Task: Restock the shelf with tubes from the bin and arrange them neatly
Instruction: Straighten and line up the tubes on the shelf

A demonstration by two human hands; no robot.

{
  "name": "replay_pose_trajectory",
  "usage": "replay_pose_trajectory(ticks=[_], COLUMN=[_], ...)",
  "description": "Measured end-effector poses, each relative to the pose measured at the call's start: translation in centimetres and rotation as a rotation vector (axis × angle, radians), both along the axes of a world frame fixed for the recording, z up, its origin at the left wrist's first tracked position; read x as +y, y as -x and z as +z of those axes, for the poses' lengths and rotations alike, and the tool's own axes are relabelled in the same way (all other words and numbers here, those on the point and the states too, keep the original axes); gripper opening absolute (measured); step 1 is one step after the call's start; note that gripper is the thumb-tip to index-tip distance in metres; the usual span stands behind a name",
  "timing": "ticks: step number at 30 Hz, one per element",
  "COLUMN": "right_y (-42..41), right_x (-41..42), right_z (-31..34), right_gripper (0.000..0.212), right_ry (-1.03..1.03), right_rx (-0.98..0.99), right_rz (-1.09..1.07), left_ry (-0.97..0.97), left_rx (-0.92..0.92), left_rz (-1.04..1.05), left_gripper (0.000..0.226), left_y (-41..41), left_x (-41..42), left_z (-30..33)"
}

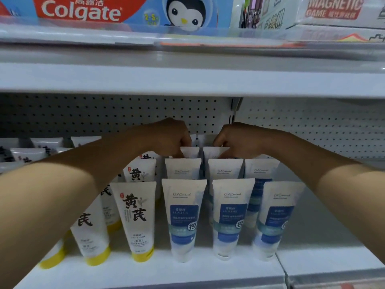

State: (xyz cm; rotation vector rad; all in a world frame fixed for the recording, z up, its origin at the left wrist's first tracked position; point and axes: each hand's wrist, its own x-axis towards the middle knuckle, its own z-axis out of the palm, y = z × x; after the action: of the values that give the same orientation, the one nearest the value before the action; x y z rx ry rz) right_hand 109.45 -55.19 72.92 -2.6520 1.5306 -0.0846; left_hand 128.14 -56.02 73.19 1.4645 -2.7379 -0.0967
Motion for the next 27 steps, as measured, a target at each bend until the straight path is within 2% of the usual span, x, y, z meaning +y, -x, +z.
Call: replay_pose_trajectory(ticks=[6,9,13,21,27], right_y=[0.6,2.0,4.3,6.4,6.8], right_x=[0.6,1.0,1.4,2.1,1.9], right_z=[0.9,2.1,2.9,1.7,0.7], right_gripper=[0.024,0.026,0.020,0.024,0.013], right_ry=[-0.036,0.018,-0.003,-0.179,-0.186], right_rx=[-0.034,-0.149,-0.267,-0.132,-0.138], right_rz=[-0.049,-0.151,-0.247,-0.247,-0.201], left_ry=[0.007,0.008,-0.006,-0.003,0.010], left_rx=[-0.019,-0.024,0.074,0.278,0.198], left_rz=[0.014,0.020,0.034,0.055,-0.001], left_gripper=[0.019,0.012,0.023,0.029,0.030], left_y=[-0.1,-0.1,0.2,2.2,5.0], left_x=[0.1,0.2,0.5,1.1,0.7], left_z=[0.0,0.0,0.2,1.6,0.4])
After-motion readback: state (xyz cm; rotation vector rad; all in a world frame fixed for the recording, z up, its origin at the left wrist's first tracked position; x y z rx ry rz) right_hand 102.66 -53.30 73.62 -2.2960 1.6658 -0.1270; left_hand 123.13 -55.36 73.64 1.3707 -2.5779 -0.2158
